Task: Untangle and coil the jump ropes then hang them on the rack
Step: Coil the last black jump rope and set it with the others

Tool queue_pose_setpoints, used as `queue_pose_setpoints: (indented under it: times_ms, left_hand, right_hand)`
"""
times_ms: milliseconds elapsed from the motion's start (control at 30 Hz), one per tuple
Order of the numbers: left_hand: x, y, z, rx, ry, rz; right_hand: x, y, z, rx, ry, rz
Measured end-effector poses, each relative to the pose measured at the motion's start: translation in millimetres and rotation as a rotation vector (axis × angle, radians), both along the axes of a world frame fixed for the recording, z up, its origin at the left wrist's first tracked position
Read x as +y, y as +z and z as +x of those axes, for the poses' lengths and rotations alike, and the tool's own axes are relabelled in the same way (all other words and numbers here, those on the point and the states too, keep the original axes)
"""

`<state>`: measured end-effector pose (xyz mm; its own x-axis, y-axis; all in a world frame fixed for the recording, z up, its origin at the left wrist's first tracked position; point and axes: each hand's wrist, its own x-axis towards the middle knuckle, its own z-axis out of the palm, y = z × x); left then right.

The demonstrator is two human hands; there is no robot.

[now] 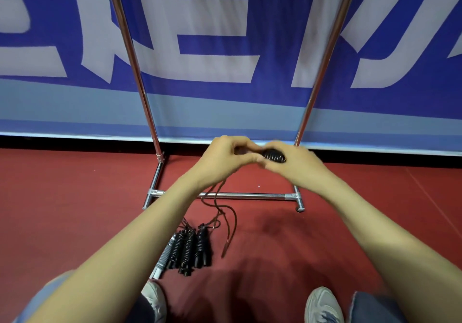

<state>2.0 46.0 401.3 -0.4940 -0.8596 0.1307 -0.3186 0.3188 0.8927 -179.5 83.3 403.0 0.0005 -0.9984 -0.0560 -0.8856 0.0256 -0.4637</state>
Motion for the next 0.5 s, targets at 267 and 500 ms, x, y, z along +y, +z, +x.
queue_pose_setpoints:
  times_ms: [267,500]
  left_hand:
    - [9.0,-7.2,-8.3,0.220,-0.125,0.418]
    - [6.7,-11.4,-5.8,0.357,-0.074,0.349]
  right_hand:
    - [-2.4,4.2,-2.0,-0.112,-0.128,-0.485]
    - [-2.8,7.8,-9.7,-0.259,-0.139,-0.496]
